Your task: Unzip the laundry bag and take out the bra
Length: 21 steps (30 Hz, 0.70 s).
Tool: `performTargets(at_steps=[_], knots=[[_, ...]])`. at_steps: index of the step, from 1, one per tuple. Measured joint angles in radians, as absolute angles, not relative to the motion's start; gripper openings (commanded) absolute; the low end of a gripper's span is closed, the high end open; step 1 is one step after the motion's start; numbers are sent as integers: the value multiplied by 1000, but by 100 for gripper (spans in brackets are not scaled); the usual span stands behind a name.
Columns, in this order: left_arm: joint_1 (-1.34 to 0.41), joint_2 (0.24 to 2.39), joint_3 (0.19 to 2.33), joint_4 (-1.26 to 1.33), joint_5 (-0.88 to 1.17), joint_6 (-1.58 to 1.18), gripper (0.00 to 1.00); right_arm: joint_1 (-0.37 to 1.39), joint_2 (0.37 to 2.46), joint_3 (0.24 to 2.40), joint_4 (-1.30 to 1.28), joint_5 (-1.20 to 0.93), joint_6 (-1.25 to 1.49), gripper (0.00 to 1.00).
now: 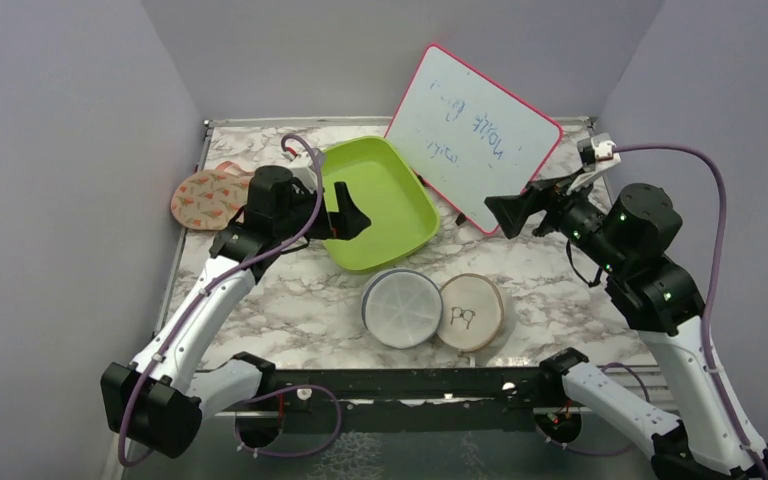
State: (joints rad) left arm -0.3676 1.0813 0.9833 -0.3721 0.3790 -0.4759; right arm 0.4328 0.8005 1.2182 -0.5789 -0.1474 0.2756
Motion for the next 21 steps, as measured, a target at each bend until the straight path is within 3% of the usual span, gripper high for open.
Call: performTargets(at_steps=[12, 21], knots=[[-447, 1085, 972, -363, 377, -474, 99, 433, 757, 1184, -546, -138, 274, 100], [-601, 1069, 889, -374, 373, -435, 99, 433, 797, 1131, -526, -182, 275, 100]])
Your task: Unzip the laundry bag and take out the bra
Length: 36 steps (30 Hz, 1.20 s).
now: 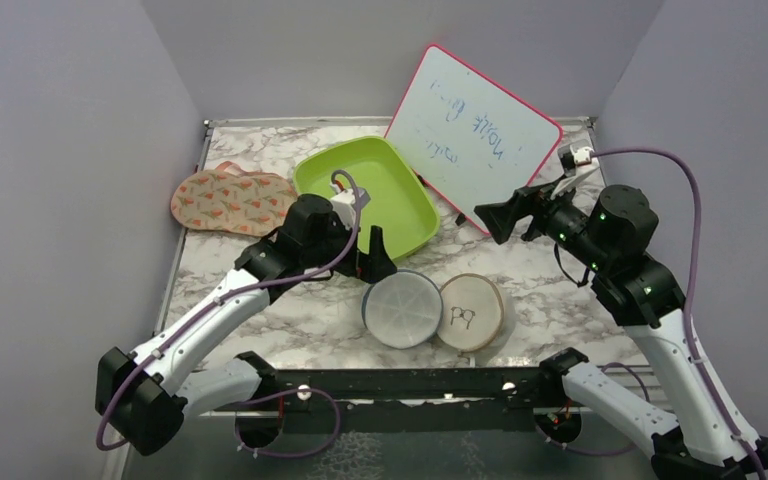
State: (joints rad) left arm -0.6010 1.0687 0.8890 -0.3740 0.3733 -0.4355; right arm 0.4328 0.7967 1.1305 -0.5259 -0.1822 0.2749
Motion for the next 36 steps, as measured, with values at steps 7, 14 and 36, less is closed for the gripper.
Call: performTargets(at_steps=[7, 14, 36], knots=[[-737, 1051, 845, -440, 286, -413, 99, 433, 800, 1100, -517, -201, 276, 100], [-781, 1047, 850, -558, 115, -386, 95, 433, 799, 1098, -502, -210, 276, 100], [-898, 1151, 864, -555, -4, -584, 0, 433, 926, 1074, -503, -512, 202, 93]])
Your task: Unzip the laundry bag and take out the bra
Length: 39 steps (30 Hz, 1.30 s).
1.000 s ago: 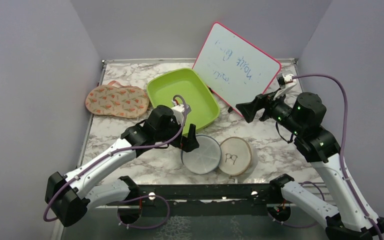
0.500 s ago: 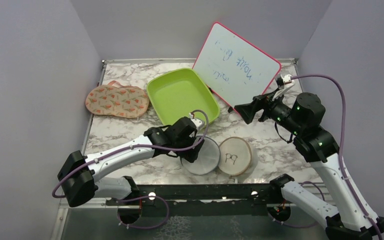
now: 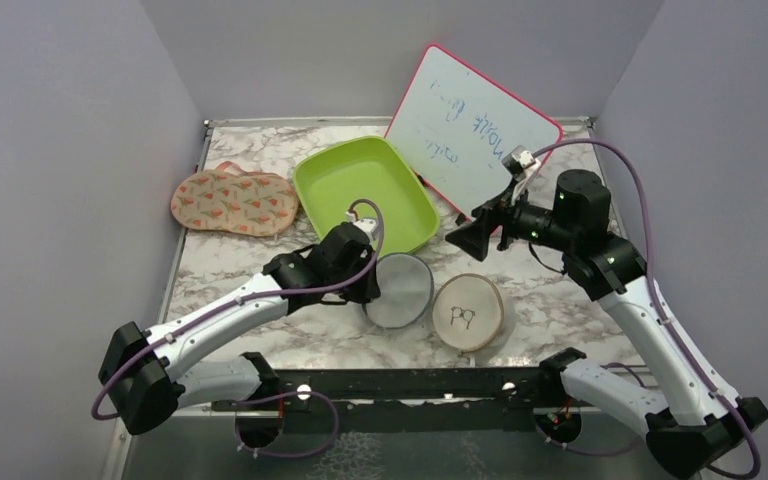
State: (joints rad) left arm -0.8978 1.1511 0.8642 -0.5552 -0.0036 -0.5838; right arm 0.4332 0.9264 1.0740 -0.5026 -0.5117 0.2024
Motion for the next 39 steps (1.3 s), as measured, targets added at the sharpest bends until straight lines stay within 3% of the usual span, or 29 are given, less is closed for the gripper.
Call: performTargets(at_steps=[7, 13, 21, 24, 26, 27, 28, 29, 31, 33, 36, 37, 39], knots=[[-723, 1047, 755, -487, 170, -761, 0, 468, 926, 1006, -510, -613, 171, 91], [-699, 856, 585, -349, 254, -981, 0, 492, 965, 903, -493, -650, 229, 73], [-689, 662, 328, -110, 301, -1232, 0, 506, 1144, 842, -484, -674, 343, 76], [-688, 629, 289, -48, 306, -1284, 0, 540, 1196, 842, -461, -680, 380, 72], [-688, 622, 276, -12, 310, -1310, 0, 577, 1238, 842, -434, -682, 411, 62], [-688, 623, 274, 2, 311, -1319, 0, 599, 1262, 842, -418, -682, 427, 48], [-688, 625, 273, 16, 314, -1326, 0, 615, 1283, 842, -395, -682, 456, 28], [-688, 627, 273, 32, 317, -1331, 0, 615, 1283, 842, -395, -682, 456, 16], [-688, 637, 277, 49, 322, -1332, 1, 645, 1335, 845, -377, -686, 492, 6], [-687, 655, 299, 25, 318, -1309, 27, 647, 1361, 856, -369, -690, 525, 1], [-683, 684, 392, -108, 288, -1224, 82, 647, 1384, 890, -369, -681, 569, 1], [-683, 697, 454, -184, 262, -1180, 93, 647, 1386, 900, -369, -675, 581, 1], [-683, 718, 551, -279, 223, -1115, 99, 647, 1388, 920, -369, -669, 599, 1]])
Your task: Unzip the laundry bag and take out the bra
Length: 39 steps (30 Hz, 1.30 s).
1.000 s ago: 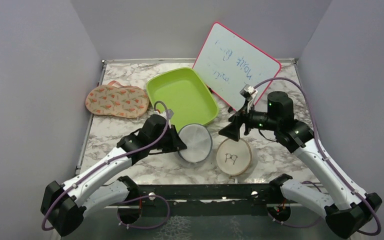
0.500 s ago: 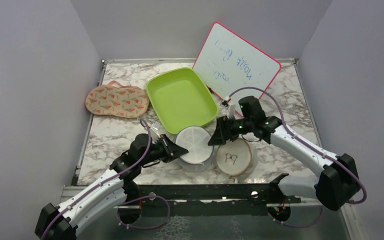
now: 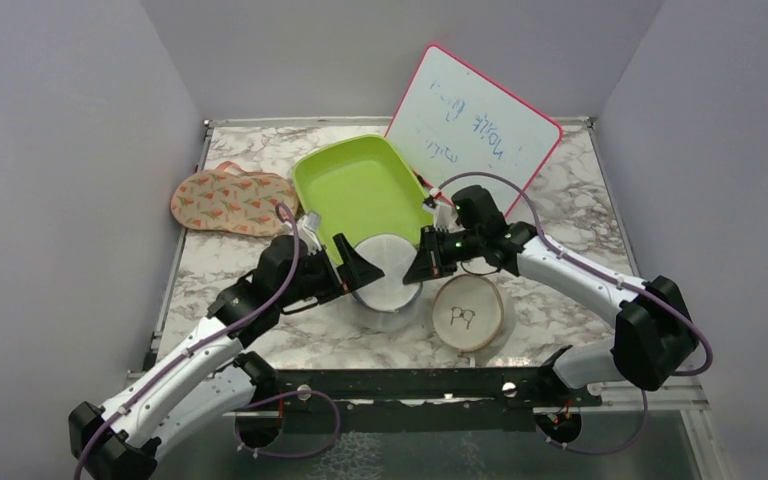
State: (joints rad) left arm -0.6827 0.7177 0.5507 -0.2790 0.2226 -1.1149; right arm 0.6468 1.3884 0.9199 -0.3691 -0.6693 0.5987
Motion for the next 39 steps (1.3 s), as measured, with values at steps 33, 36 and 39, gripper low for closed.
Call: performTargets(at_steps=[33, 36, 39], knots=[[-1232, 941, 732, -347, 2, 458, 55, 541, 1628, 1080, -493, -1035, 653, 1], [-1293, 939, 669, -307, -102, 533, 51, 541, 1627, 1079, -483, -1042, 667, 1], [-1332, 939, 637, -276, -187, 578, 49, 541, 1627, 1076, -469, -1047, 677, 1]])
